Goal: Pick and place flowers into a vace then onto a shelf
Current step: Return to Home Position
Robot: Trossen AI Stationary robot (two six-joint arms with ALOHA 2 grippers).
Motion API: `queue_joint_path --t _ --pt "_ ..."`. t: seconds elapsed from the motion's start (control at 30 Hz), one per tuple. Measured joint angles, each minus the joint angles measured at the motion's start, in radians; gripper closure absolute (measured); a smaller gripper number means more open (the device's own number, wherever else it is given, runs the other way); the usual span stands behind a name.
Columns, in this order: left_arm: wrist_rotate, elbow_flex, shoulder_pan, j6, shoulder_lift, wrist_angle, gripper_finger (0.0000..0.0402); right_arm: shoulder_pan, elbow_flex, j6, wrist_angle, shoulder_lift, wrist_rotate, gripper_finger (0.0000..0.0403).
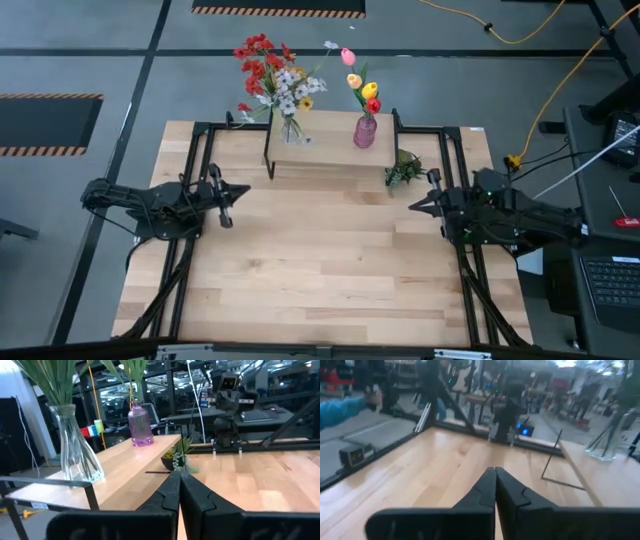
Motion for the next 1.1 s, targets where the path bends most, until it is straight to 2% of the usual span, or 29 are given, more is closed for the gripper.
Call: queue_joint_path --t 0.2,0.4,0.63,0.87,1.1 --pt "-0.016 0.000 0.000 0.015 0.000 0.005 0.0400 -0.002 -0.089 0.028 0.118 -0.091 -0.014 0.0398" --pt "-0.021 0.000 0.000 0.001 -0.001 0.005 0.0400 -0.002 -0.214 0.017 0.325 -0.109 -0.013 0.0398" --pt "-0.090 0.000 0.001 -0.011 -0.001 0.002 0.0400 -0.003 -0.226 0.025 0.311 -0.101 -0.010 0.0398" --pt "-0.026 0.000 0.001 -0.022 0.007 -0.024 0.0399 -0.003 -0.226 0.023 0.297 -0.101 -0.010 0.0398" --pt "-0.049 0.000 0.001 -0.007 0.018 -0.023 0.0398 -0.003 -0.226 0.022 0.268 -0.101 -0.008 0.0398"
